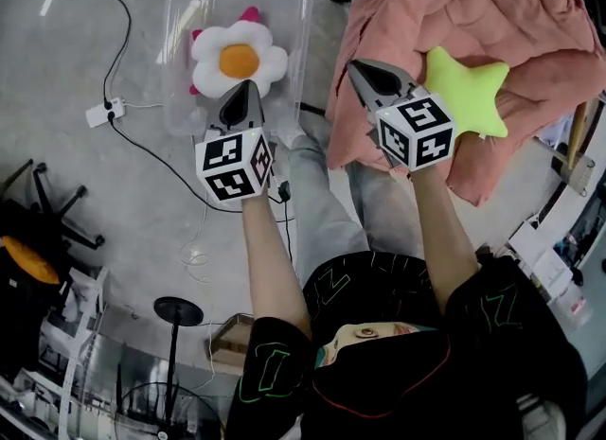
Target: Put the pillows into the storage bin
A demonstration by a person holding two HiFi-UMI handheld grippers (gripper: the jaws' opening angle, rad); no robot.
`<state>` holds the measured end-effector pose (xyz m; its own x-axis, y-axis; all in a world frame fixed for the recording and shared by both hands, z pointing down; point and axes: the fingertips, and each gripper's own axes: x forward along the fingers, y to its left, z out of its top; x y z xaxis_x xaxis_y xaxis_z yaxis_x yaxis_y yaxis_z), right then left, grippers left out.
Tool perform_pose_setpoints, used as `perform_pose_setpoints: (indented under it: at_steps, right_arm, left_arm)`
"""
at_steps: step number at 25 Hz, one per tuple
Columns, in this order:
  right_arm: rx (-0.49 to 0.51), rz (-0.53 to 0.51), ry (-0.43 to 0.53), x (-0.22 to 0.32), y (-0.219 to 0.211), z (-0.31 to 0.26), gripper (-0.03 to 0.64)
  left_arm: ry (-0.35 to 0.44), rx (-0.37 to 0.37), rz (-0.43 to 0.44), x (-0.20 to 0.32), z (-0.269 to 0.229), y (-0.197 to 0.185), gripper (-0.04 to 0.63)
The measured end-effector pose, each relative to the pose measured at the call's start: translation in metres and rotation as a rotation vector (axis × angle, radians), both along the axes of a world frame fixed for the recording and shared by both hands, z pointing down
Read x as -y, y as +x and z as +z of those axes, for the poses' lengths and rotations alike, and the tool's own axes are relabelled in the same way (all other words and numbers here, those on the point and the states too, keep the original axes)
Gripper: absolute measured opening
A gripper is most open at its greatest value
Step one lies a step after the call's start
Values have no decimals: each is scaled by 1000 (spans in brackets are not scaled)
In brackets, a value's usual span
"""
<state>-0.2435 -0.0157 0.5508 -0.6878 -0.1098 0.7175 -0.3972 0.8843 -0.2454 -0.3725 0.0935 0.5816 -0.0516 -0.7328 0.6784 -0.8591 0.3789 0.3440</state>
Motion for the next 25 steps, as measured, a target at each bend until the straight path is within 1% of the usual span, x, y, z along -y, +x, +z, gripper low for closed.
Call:
perform_pose_setpoints:
  at_steps: [5,11,15,21,25]
  right_arm:
    - [27,81,-2,22,49,-1,3]
    - [14,194,-7,54,123,-3,3]
    - [-11,257,-3,70,180,3,3]
    - [-54,353,9,92,271,9,3]
    - [-87,416,23,104,333,17,3]
  left_arm:
    - [8,15,98,36,-4,48,-3]
    - [24,-3,206,81,-8,108,-3]
    - [34,-10,285,109,-8,159,-3]
    - [32,-40,385,138,1,245,-3]
    - [14,-65,445,149,15,303,-3]
